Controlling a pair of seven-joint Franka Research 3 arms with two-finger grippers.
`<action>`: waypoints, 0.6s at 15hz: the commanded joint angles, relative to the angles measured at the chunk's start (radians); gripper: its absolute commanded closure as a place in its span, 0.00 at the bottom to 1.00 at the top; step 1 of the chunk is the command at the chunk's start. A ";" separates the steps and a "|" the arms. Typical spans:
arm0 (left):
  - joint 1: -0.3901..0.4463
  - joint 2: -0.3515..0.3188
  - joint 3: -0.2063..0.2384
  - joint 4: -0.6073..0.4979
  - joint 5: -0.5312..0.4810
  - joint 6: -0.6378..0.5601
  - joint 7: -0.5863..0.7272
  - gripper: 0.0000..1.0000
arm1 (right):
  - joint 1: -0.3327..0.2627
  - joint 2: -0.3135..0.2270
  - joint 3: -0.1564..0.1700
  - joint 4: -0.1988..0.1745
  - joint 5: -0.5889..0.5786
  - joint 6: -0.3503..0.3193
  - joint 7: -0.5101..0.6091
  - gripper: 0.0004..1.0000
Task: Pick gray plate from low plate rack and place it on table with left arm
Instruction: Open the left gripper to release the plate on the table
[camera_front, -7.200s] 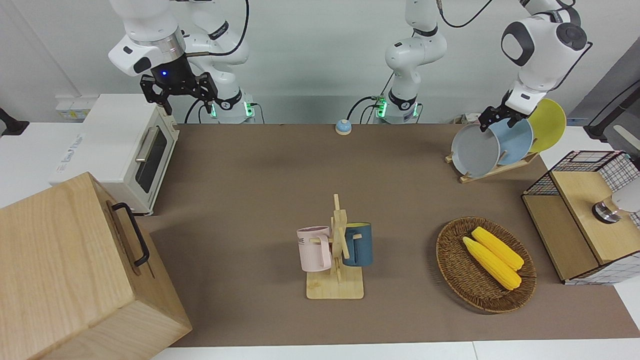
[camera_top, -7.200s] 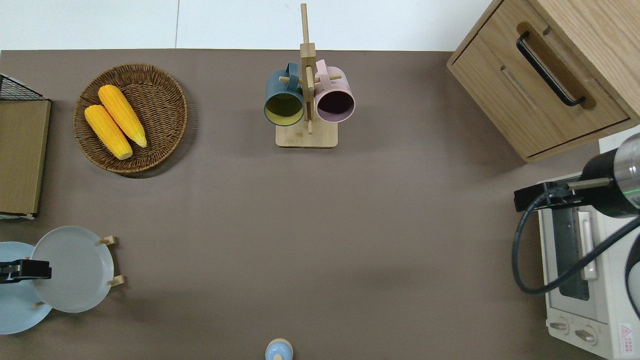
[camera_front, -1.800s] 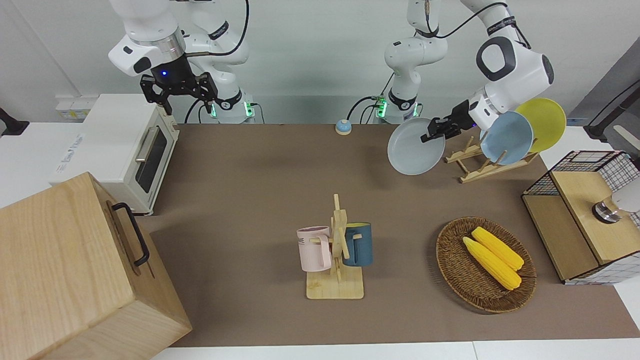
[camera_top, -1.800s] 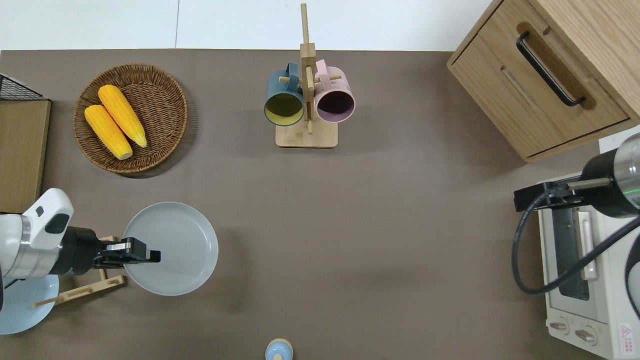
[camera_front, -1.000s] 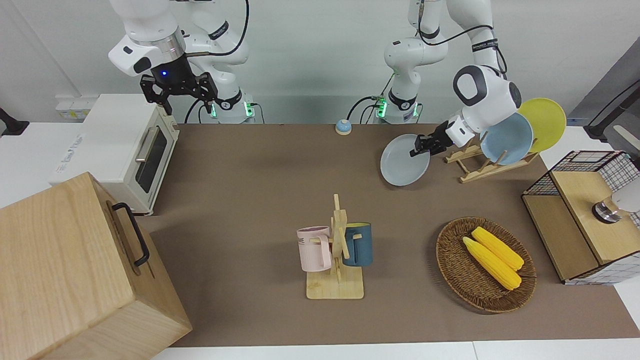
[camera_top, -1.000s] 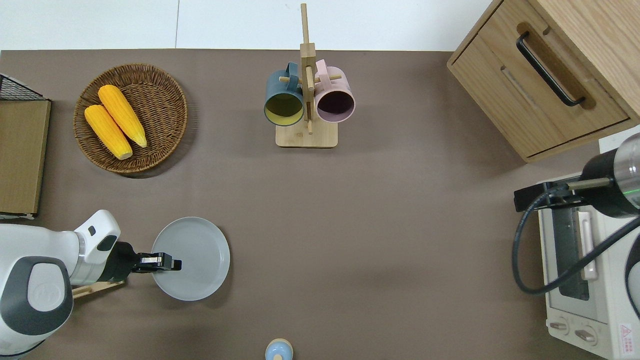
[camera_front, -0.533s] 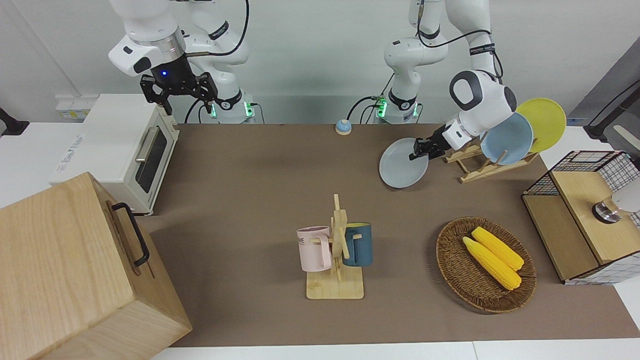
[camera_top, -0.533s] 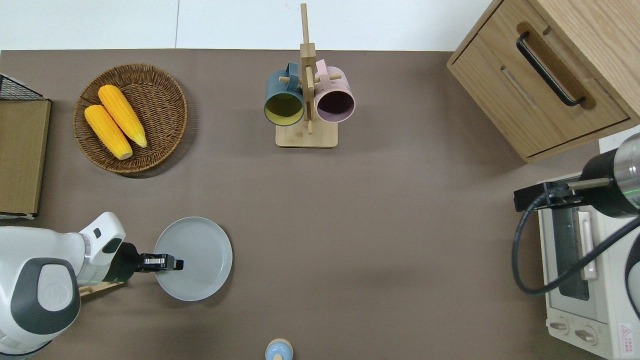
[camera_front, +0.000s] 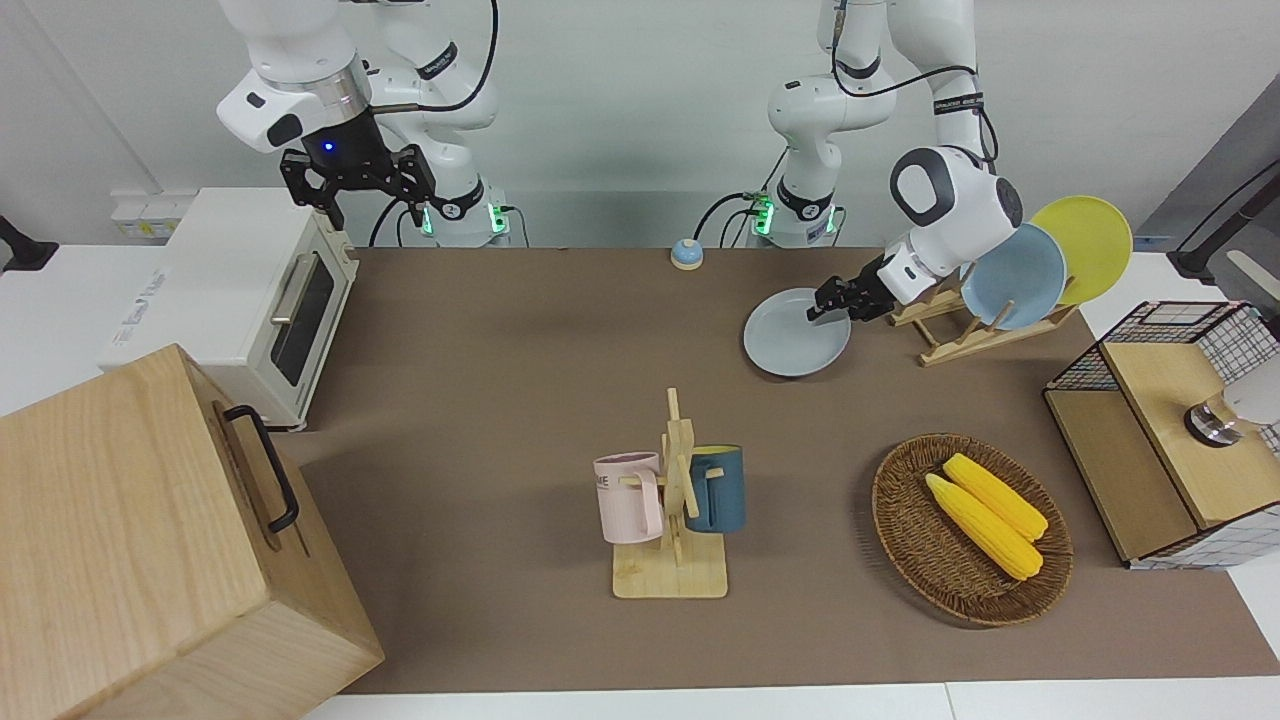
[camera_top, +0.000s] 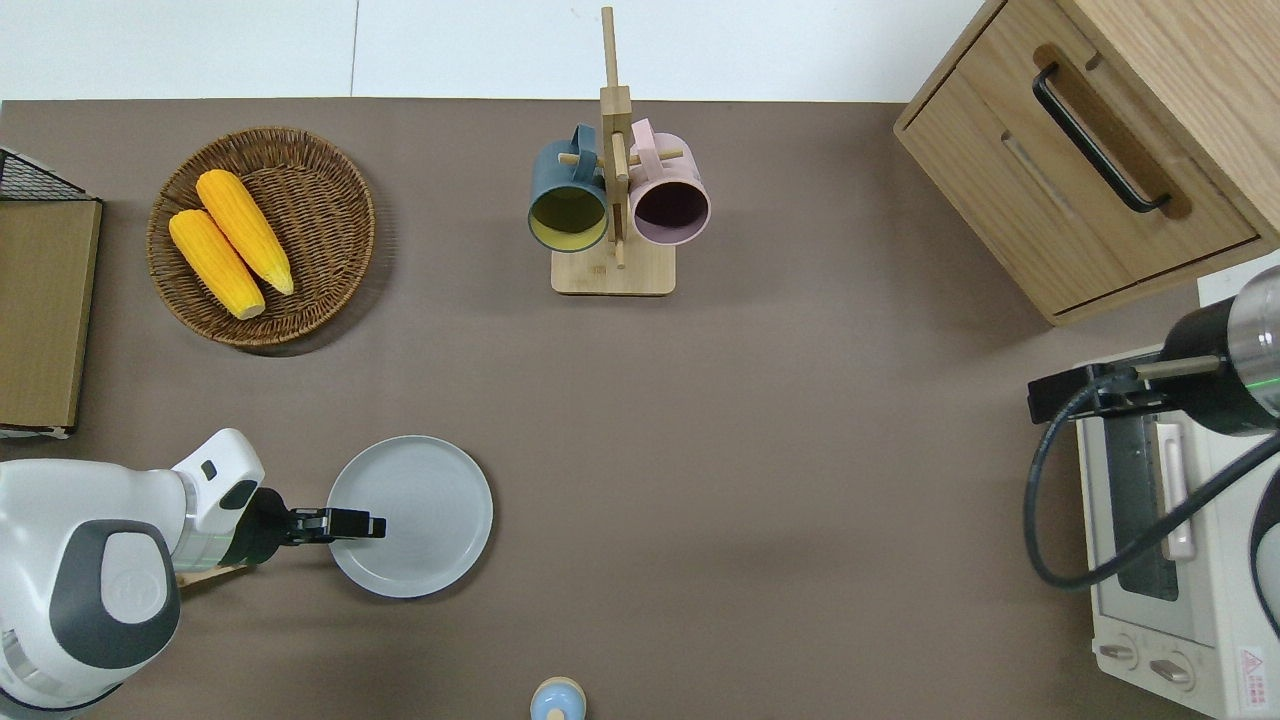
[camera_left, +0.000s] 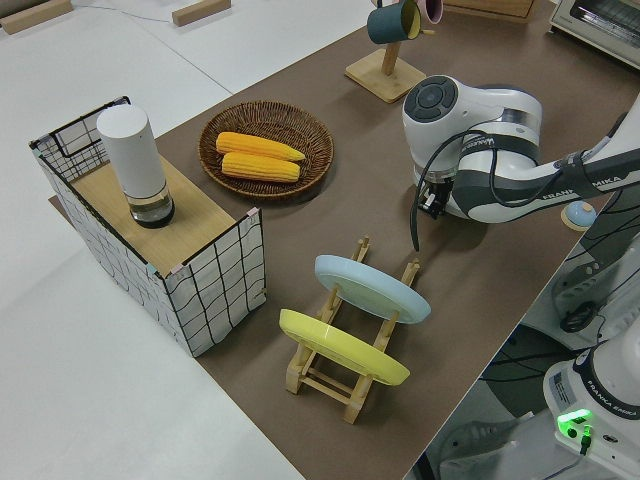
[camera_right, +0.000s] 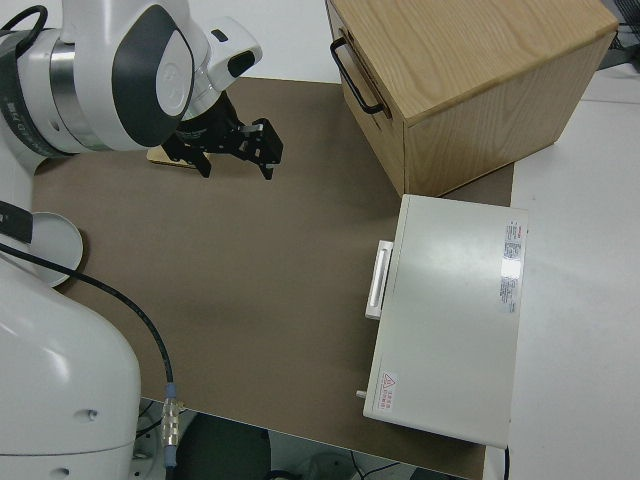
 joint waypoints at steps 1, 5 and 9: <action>-0.008 -0.003 0.009 -0.014 -0.015 0.042 0.012 0.01 | -0.007 -0.002 0.007 0.006 0.007 -0.014 -0.001 0.01; 0.001 0.007 0.012 -0.002 -0.004 0.070 0.012 0.01 | -0.007 -0.002 0.007 0.006 0.007 -0.014 0.000 0.01; 0.000 -0.017 0.014 0.059 0.043 0.052 -0.028 0.01 | -0.007 -0.002 0.005 0.006 0.007 -0.014 0.000 0.01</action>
